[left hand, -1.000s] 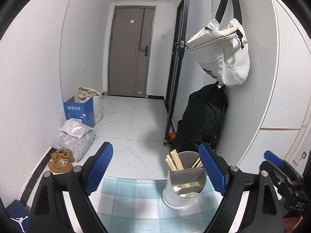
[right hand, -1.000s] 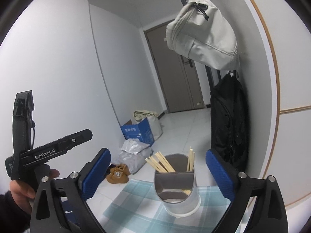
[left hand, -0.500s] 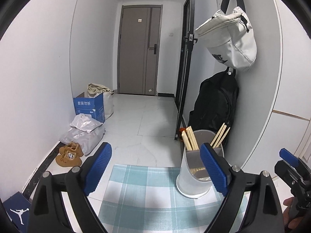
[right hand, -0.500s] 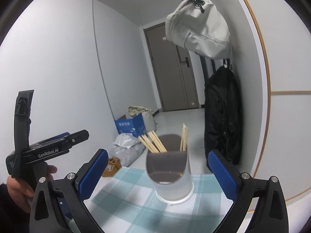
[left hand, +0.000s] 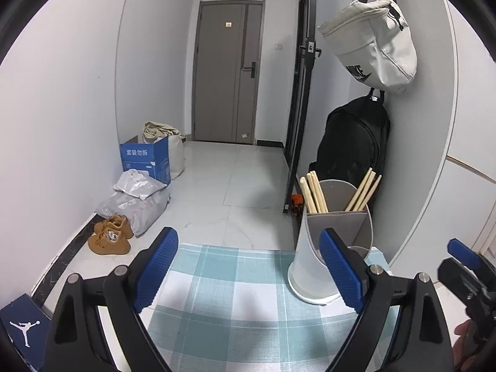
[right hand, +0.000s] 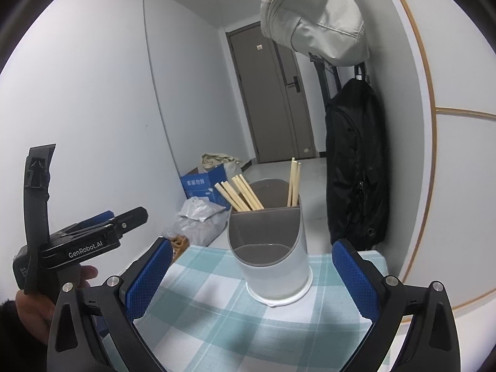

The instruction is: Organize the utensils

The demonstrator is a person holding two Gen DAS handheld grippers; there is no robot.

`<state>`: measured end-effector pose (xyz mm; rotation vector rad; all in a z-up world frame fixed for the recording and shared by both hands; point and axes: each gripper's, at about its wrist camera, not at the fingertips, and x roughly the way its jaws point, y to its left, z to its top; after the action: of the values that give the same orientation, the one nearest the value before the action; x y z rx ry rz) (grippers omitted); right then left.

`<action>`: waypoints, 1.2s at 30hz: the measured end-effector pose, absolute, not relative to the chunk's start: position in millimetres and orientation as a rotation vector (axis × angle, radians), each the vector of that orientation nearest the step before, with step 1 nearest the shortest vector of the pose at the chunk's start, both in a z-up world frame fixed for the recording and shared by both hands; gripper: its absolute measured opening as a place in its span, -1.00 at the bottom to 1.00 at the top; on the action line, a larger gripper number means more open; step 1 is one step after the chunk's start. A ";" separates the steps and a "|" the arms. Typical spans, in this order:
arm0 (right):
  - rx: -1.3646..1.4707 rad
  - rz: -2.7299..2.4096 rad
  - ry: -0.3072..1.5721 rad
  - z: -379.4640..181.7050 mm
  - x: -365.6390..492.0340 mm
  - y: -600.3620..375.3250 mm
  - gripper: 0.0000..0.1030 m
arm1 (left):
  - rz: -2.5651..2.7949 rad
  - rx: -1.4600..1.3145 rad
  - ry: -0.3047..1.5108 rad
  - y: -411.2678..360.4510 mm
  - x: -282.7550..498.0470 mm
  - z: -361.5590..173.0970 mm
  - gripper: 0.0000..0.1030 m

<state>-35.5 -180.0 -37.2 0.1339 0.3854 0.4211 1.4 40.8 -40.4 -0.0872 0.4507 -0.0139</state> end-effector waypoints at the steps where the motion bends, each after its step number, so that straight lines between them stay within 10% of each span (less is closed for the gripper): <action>1: 0.130 0.420 0.388 -37.9 -34.7 -178.9 1.00 | -0.006 -0.078 0.442 39.6 0.1 -39.4 0.74; 36: 0.132 0.413 0.384 -38.4 -37.0 -180.3 1.00 | 0.006 -0.063 0.455 37.5 -2.4 -41.7 0.74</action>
<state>-37.0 -180.3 -38.4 0.1319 0.3836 0.4131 -2.4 37.5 -41.7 -0.0634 0.4554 0.0061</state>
